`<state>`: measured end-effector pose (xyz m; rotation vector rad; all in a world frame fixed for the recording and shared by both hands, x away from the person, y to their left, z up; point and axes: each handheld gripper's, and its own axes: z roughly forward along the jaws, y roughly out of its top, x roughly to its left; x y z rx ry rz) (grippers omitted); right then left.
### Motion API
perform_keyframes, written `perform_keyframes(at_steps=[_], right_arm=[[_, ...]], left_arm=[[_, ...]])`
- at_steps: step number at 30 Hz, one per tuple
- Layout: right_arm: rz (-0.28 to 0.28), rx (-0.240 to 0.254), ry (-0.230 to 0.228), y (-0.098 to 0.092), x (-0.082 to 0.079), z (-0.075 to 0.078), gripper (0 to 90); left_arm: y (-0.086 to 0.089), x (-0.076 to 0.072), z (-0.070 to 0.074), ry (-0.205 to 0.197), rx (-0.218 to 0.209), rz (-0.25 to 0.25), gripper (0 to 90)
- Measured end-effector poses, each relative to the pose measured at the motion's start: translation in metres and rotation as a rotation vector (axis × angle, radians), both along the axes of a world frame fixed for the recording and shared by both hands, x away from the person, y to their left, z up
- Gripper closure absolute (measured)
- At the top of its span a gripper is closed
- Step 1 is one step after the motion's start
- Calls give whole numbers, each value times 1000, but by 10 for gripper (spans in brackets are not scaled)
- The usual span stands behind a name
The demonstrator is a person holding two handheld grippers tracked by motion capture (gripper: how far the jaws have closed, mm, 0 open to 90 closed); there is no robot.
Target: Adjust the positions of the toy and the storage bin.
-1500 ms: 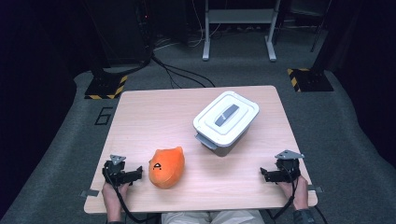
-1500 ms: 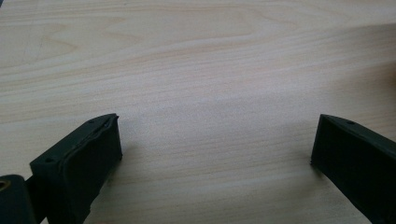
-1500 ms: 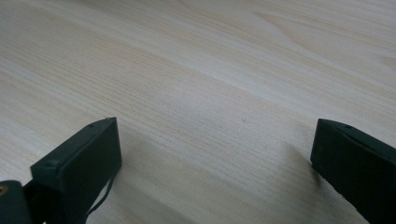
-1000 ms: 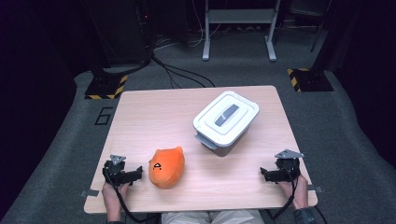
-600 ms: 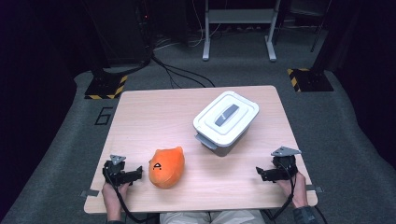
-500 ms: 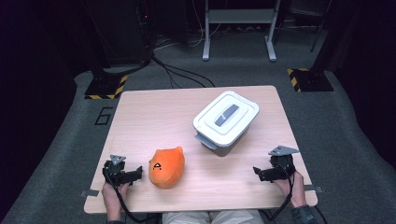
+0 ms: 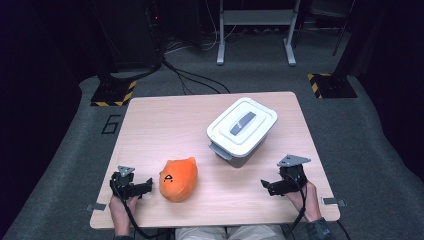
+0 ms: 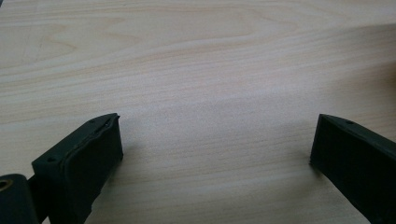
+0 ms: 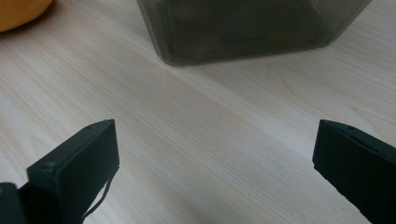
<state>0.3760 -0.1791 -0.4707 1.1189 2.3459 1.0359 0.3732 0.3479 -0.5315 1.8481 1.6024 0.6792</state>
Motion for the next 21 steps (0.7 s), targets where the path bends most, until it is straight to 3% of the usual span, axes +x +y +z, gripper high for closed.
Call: perform_keyframes(at_steps=[21], right_arm=[[155,-16,-7,56,-6,22,0]], left_arm=[[0,0,0,-1,0,-1,21]])
